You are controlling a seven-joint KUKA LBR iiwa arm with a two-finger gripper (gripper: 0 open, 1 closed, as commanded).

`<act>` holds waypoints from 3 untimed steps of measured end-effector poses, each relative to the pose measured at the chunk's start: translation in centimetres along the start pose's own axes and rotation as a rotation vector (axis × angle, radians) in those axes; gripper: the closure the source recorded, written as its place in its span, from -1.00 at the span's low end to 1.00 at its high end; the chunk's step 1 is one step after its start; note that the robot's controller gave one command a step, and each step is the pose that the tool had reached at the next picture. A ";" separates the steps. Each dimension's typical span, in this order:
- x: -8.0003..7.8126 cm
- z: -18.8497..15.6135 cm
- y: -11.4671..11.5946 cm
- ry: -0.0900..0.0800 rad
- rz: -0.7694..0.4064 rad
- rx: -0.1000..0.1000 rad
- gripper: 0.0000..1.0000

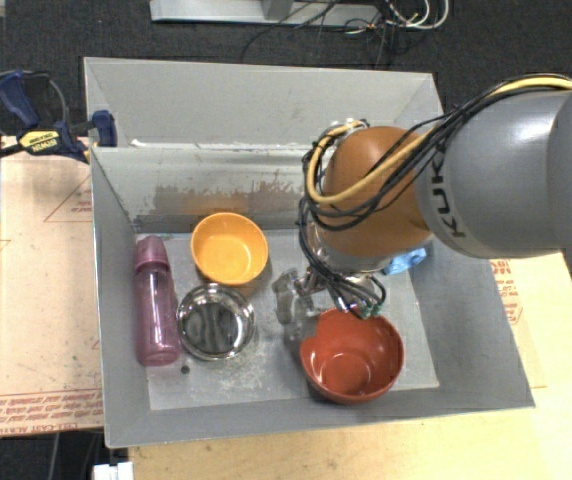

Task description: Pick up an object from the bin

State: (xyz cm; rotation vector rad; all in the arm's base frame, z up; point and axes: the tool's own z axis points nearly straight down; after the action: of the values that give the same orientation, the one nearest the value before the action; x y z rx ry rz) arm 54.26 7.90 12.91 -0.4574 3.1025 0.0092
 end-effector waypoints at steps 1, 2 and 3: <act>-1.4 -1.2 -3.6 -0.014 0.013 0.007 1.00; 1.1 -2.8 -5.8 -0.015 -0.044 0.005 -1.00; 1.1 -2.8 -5.8 -0.015 -0.044 0.005 -1.00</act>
Offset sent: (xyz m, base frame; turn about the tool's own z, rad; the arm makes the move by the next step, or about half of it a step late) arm 0.0053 -0.0590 0.0282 -0.0474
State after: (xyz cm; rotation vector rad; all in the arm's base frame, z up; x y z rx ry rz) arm 54.84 2.03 15.71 -0.5223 3.0758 0.0053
